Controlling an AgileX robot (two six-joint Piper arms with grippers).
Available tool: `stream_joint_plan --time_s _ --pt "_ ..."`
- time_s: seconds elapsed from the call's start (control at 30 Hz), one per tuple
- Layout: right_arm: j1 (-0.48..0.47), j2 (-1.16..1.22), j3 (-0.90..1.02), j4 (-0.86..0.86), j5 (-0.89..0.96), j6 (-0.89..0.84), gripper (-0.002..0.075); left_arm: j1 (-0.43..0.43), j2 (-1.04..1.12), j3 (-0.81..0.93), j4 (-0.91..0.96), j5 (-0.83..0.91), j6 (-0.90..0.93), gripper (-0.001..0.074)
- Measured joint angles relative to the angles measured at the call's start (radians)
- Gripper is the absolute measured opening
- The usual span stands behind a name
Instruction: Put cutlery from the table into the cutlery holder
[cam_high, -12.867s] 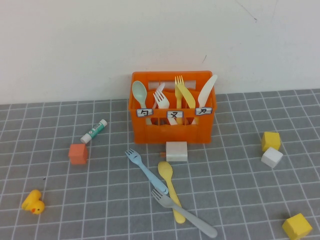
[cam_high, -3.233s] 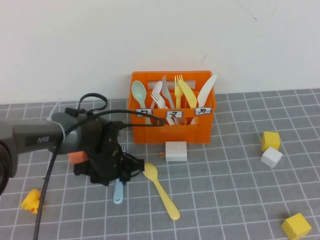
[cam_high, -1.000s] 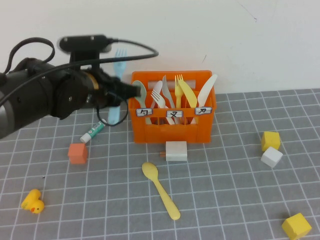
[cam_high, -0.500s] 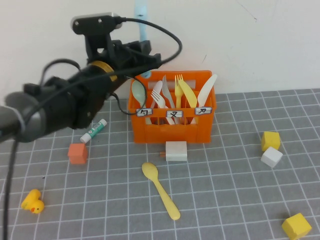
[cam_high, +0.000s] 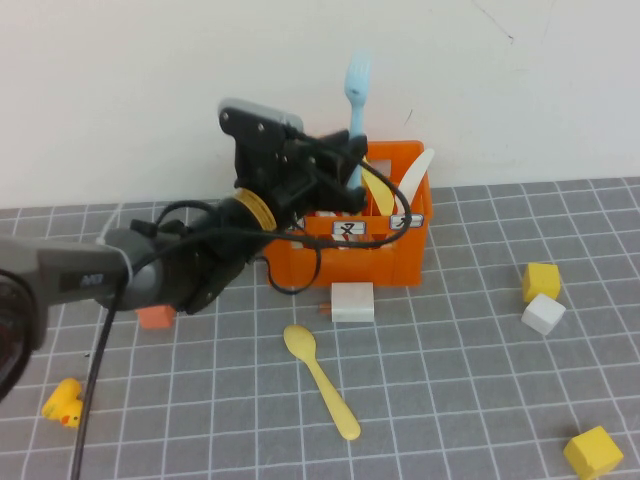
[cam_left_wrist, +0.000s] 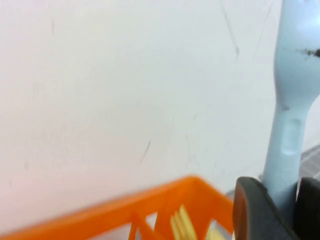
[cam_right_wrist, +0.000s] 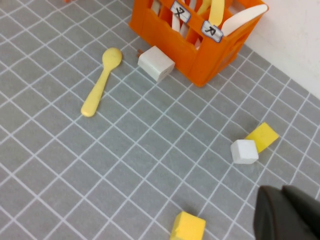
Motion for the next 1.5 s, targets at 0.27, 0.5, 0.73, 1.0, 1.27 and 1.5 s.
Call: stream_joint_plan --time_s 0.27,0.5,0.73,1.0,1.27,1.5 --pt "0.0 0.0 0.0 0.046 0.0 0.008 0.001 0.0 0.051 0.0 0.0 -0.012 0.03 0.0137" --pt "0.0 0.0 0.0 0.067 0.0 0.008 0.001 0.0 0.082 0.0 -0.003 -0.018 0.167 0.0146" --pt "0.0 0.0 0.0 0.073 0.027 0.008 0.0011 0.0 0.082 0.0 -0.024 -0.038 0.187 0.0273" --pt "0.0 0.0 0.0 0.075 0.035 0.008 0.0011 0.0 0.075 0.0 -0.039 -0.05 0.202 0.041" --pt "0.0 0.0 0.0 0.072 0.061 -0.051 0.001 0.0 -0.109 0.0 -0.001 0.121 0.186 0.0053" --pt "0.0 0.0 0.0 0.027 0.021 -0.226 0.001 -0.002 -0.435 0.0 0.158 0.584 0.036 0.0005"
